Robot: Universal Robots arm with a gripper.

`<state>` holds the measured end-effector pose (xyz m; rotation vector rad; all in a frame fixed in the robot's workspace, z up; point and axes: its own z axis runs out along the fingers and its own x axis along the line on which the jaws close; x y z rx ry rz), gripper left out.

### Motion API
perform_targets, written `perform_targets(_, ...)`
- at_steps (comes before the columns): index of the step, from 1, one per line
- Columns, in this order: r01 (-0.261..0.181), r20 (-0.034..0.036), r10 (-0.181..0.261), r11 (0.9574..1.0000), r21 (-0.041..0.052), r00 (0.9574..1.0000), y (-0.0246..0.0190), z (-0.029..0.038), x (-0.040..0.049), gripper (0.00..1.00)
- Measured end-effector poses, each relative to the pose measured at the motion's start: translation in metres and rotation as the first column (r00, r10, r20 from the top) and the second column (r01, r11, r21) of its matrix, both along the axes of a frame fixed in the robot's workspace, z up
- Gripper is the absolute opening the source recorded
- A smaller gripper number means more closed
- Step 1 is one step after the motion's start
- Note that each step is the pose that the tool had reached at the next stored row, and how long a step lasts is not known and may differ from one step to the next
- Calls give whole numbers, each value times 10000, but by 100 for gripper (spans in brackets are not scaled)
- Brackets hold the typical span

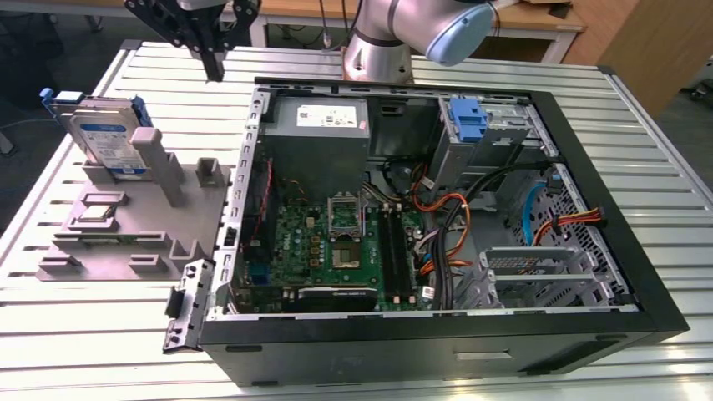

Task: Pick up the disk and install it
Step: 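Reach for the disk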

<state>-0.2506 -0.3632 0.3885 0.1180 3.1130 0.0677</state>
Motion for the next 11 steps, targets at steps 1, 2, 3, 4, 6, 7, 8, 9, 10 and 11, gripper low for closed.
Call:
perform_targets(1, 0, 0, 0, 10000, 0, 10000, 3, 0, -3, 10)
perform_targets(2, 0, 0, 0, 10000, 0, 10000, 5, 0, -6, 10)
perform_targets(3, 0, 0, 0, 10000, 0, 10000, 7, 0, -8, 10)
perform_targets(4, 0, 0, 0, 10000, 0, 10000, 10, 0, -11, 10)
perform_targets(6, 0, -1, 0, 10000, -1, 10000, 13, 0, -16, 10)
perform_targets(7, -1, 0, 1, 10000, -1, 10000, 14, 0, -17, 10)
perform_targets(8, -1, 0, 1, 10000, 0, 10000, 15, 0, -19, 10)
perform_targets(9, 0, 0, 0, 10000, -1, 10000, 16, 0, -20, 10)
perform_targets(10, 0, 0, 0, 10000, 0, 10000, 16, 0, -20, 10)
perform_targets(11, 0, 0, 0, 10000, 0, 10000, 16, 0, -21, 10)
